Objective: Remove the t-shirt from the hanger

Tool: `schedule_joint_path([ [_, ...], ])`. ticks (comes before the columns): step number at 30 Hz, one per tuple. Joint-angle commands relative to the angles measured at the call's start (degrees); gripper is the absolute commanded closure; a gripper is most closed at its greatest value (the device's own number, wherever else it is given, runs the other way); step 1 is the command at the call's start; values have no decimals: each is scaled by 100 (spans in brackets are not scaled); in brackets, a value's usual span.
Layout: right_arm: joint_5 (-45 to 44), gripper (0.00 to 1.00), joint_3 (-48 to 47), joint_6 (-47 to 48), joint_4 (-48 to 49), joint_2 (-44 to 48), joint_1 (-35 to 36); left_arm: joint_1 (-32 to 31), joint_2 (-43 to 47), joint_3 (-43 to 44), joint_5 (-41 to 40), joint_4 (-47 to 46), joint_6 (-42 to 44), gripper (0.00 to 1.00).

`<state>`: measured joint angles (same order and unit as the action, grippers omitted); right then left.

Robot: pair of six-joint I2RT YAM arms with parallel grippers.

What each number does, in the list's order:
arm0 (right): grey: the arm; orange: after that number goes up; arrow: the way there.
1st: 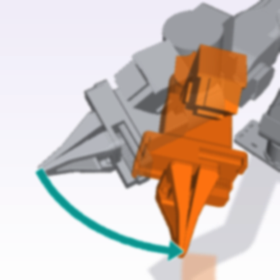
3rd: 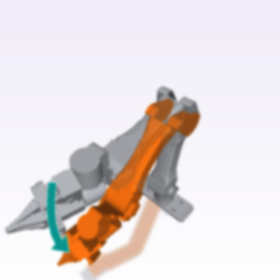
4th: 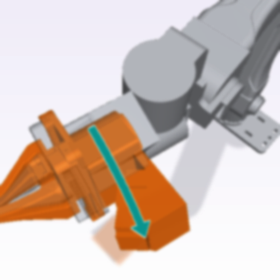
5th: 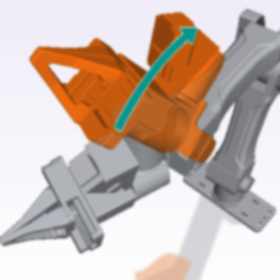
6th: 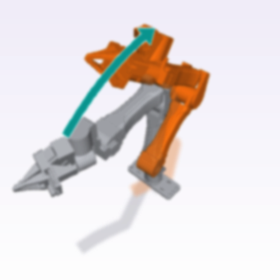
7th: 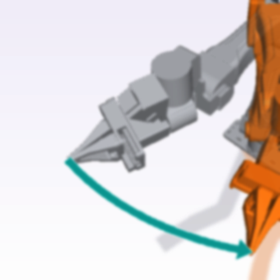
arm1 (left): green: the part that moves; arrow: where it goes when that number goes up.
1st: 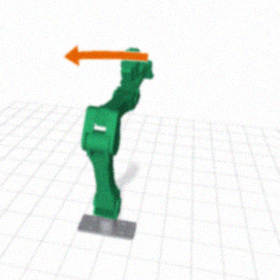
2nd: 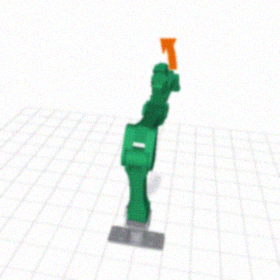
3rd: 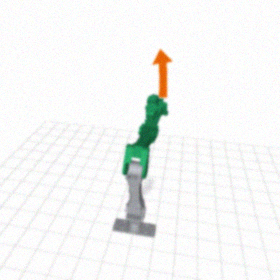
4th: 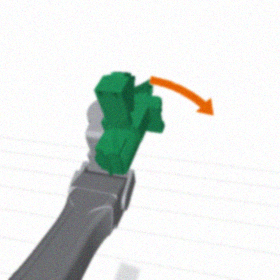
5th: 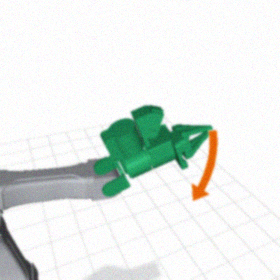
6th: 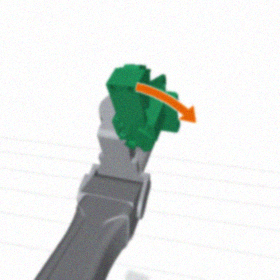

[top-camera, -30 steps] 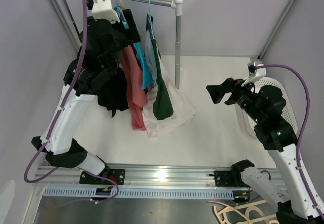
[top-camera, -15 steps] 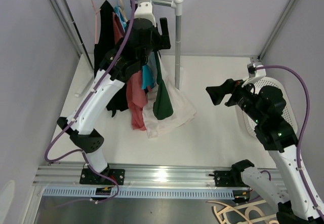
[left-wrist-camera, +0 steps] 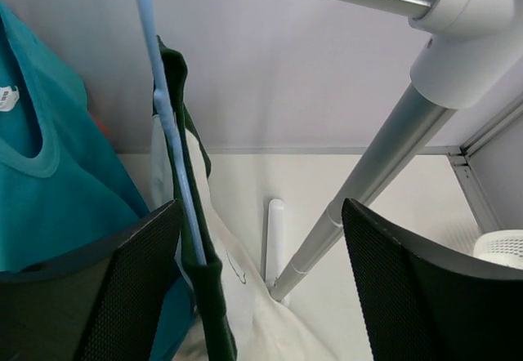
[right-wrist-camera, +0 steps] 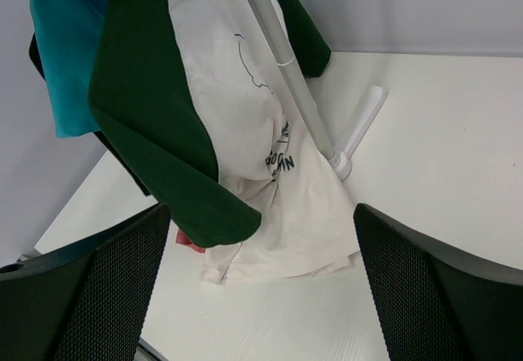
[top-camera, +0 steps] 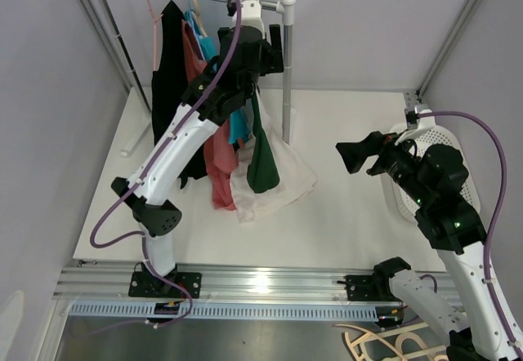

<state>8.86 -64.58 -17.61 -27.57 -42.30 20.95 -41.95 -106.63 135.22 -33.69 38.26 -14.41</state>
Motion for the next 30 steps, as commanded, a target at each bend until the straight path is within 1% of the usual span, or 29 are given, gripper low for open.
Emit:
schedule_joint_path([
  [1,-42,0,-73,108,-82,73,23,108,-156,408,-129,-284,211,18],
  [3,-60,1,-73,99,-82,73,23,187,-209,453,-128,-302,246,18],
  [4,-60,1,-64,99,-73,64,23,214,-218,462,-155,-328,298,22],
  [6,-43,1,-55,91,-55,64,23,267,-235,435,-173,-363,325,26],
  [9,-34,1,-29,91,-29,38,23,346,-271,427,-217,-398,386,26],
  [13,-34,0,-2,91,-29,20,23,381,-262,374,-304,-547,510,33],
  [14,-34,1,15,82,-11,29,23,407,-253,365,-296,-600,536,39],
  [15,-42,1,24,82,-11,29,23,425,-262,348,-296,-627,545,39],
  [16,-43,1,24,82,-20,29,23,442,-271,347,-226,-636,536,45],
  [17,-51,1,33,82,-29,38,32,477,-271,356,-182,-644,536,48],
  [18,-43,1,33,82,-20,29,32,495,-279,339,-68,-679,545,55],
  [22,-34,0,42,82,-20,29,23,565,-358,382,64,-723,580,77],
  [24,-51,0,42,82,-29,29,23,609,-402,356,99,-732,563,78],
  [28,-34,0,42,56,-20,29,23,689,-464,347,319,-741,484,76],
  [30,-16,1,42,64,-11,21,23,715,-490,339,363,-811,571,79],
])
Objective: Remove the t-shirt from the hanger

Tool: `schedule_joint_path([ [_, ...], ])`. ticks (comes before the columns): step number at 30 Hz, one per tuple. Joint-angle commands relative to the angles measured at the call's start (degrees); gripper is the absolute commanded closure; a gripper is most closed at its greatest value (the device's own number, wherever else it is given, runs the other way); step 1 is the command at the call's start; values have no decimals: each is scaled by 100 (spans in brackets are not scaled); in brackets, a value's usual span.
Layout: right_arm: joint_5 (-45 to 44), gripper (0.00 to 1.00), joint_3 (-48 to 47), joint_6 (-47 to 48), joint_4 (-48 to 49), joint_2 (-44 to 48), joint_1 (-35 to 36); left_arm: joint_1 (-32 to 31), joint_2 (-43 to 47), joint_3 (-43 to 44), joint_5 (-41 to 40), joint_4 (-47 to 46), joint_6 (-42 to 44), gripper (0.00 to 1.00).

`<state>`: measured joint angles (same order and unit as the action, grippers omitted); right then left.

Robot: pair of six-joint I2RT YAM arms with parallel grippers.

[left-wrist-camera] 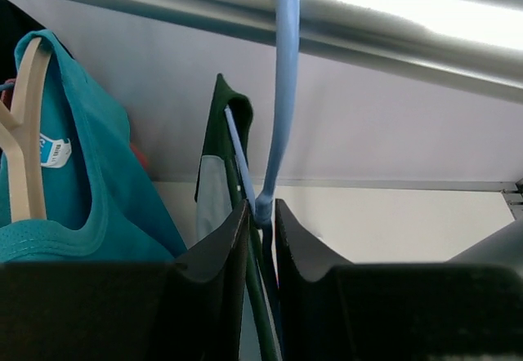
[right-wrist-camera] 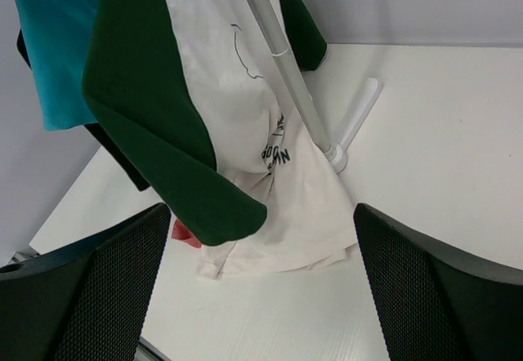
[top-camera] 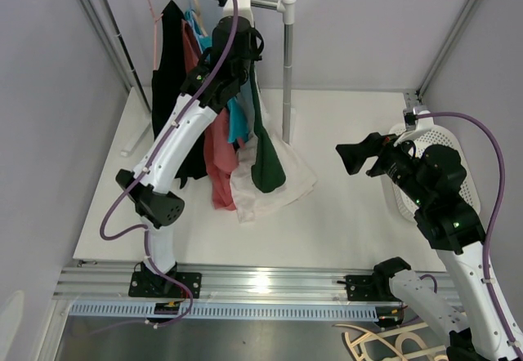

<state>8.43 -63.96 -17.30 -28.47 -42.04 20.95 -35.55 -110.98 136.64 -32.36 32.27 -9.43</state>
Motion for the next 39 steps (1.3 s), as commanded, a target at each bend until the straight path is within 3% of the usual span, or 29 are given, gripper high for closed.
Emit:
schedule_joint_path([
  [1,28,0,-20,34,87,-6,23,66,-82,196,213,-247,90,79],
  [3,45,1,-20,25,78,3,23,66,-82,196,151,-335,187,89],
  [4,28,0,-11,25,78,3,23,74,-82,188,134,-362,213,99],
  [13,28,1,33,16,131,-6,32,-48,287,162,55,-1046,740,99],
  [18,63,0,86,25,140,-14,23,-417,603,3,-498,-2467,2189,99],
  [23,63,1,121,25,157,-23,23,-760,858,39,-981,-2691,2631,99],
  [29,89,1,104,34,193,-76,23,-1208,1552,-1049,-2000,-3006,2736,99],
  [32,177,0,77,25,193,-111,23,-1498,1904,-1568,-3131,-2998,2386,99],
  [35,238,1,68,25,193,-94,23,-1919,2282,-2298,-3153,-3034,2411,99],
  [39,449,0,25,60,36,-129,49,-2421,2397,-2879,-4075,-3489,2665,99],
])
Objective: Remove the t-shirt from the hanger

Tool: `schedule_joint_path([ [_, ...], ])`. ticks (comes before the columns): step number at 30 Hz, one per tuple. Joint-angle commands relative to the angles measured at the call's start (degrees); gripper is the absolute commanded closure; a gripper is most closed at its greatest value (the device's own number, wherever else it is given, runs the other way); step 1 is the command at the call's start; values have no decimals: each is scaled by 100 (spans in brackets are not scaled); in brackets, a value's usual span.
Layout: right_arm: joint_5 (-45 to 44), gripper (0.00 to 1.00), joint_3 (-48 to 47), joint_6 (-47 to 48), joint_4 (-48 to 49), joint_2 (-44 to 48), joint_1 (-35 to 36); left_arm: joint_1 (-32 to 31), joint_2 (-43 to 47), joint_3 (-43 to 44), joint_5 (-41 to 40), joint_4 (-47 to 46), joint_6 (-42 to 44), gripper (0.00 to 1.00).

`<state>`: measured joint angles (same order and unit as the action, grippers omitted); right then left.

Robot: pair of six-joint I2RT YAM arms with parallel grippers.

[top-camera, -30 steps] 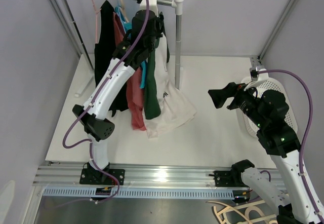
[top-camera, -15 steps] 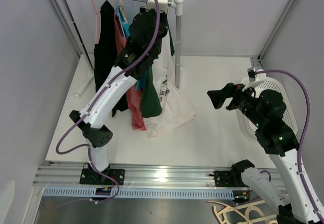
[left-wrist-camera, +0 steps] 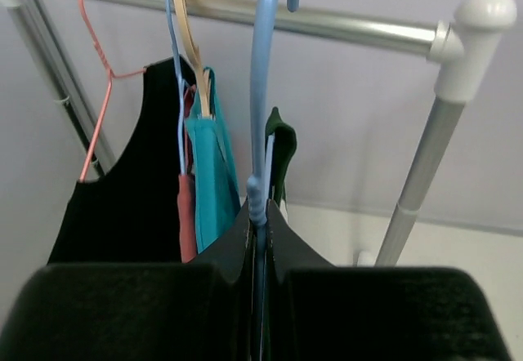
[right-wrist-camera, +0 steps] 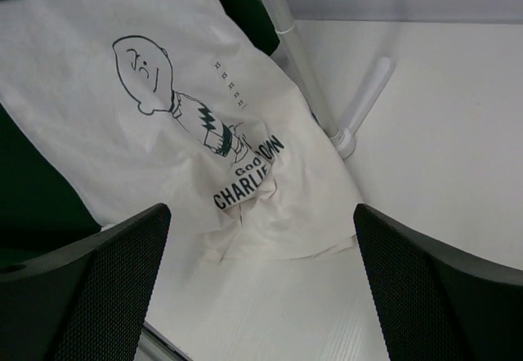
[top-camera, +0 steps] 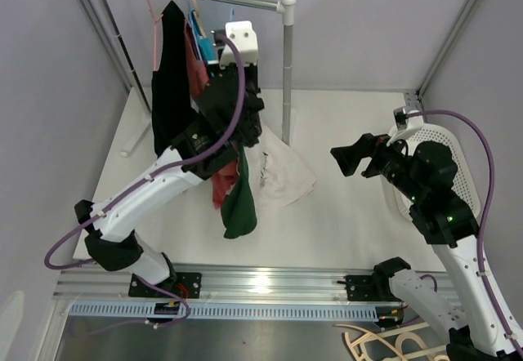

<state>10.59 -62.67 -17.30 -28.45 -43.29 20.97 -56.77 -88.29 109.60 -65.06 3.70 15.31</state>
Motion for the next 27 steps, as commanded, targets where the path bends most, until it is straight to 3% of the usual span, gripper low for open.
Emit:
schedule_joint_path([
  [1,285,1,-105,77,-20,31,91,-412,111,-333,-1216,-860,540,99],
  [3,618,1,79,122,241,406,179,-466,32,-605,-1561,-1683,1320,99],
  [4,881,0,367,61,400,583,266,-466,-12,-755,-1728,-3516,1934,99],
  [5,953,1,501,34,514,767,319,-466,-100,-1017,-1738,-4605,3550,99],
  [6,1015,0,632,16,724,1091,355,-458,-457,-941,-1782,-5599,4410,99],
  [7,1094,1,834,16,787,1216,398,-449,-731,-793,-1843,-7271,5185,99],
  [8,1094,1,914,34,858,1322,477,-423,-1047,88,-2009,-7905,6663,99],
  [10,1164,2,1133,34,920,1463,539,-352,-2223,997,-2229,-9300,8034,99],
  [11,1208,4,1178,34,955,1455,592,-361,-2628,1985,-2257,-9431,9032,99],
  [12,1243,5,1222,34,990,1455,627,-369,-2989,2943,-2257,-9415,9268,99],
  [14,1331,7,1354,51,1174,1463,776,-361,-3536,3629,-2248,-8787,8948,99],
  [19,981,5,1381,262,1245,1394,1180,-361,-2923,2259,-2152,-6974,6368,99],
  [21,692,5,1442,350,1324,1253,1434,-352,-2895,2406,-2125,-6471,6125,99],
  [27,-274,6,1819,552,1991,875,2497,-361,-3168,2900,-2152,-6470,6379,99],
])
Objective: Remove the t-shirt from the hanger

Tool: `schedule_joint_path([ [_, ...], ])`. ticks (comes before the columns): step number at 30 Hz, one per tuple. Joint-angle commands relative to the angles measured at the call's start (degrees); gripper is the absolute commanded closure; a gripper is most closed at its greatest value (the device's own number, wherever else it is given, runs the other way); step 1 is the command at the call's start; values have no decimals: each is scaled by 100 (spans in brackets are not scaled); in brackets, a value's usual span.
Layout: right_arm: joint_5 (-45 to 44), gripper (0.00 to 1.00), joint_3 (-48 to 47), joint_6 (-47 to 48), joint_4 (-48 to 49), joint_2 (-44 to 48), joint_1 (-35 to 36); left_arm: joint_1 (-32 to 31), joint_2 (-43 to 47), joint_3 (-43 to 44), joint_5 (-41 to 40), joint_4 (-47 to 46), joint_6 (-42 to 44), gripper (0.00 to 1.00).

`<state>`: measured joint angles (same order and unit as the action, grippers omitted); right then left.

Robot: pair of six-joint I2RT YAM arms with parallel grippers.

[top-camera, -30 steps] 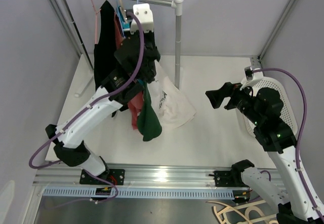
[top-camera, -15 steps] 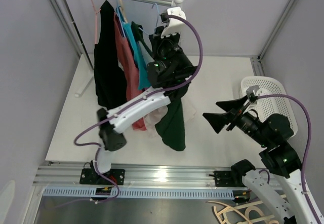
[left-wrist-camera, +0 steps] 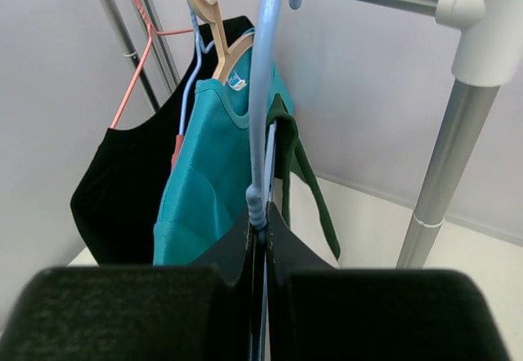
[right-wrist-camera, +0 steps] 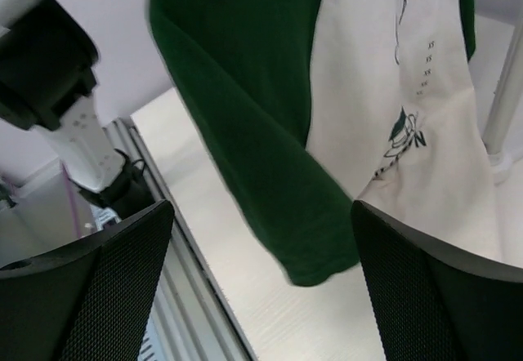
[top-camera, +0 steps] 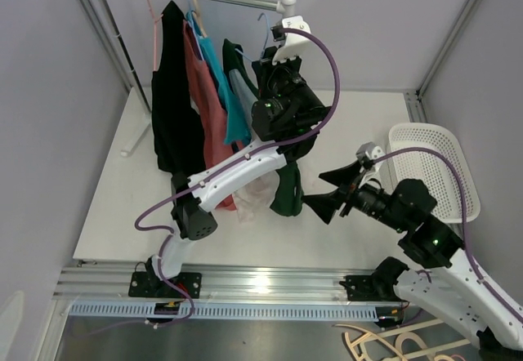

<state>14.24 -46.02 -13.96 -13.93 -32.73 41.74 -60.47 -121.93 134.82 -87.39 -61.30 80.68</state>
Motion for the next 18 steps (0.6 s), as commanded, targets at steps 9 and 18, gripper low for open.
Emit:
schedule_joint_path([
  [9,-2751,16,515,868,1982,-847,1917,9,336,203,56,-436,211,99],
  [18,-3295,53,366,851,2272,-1148,1908,0,389,106,-14,-1094,712,99],
])
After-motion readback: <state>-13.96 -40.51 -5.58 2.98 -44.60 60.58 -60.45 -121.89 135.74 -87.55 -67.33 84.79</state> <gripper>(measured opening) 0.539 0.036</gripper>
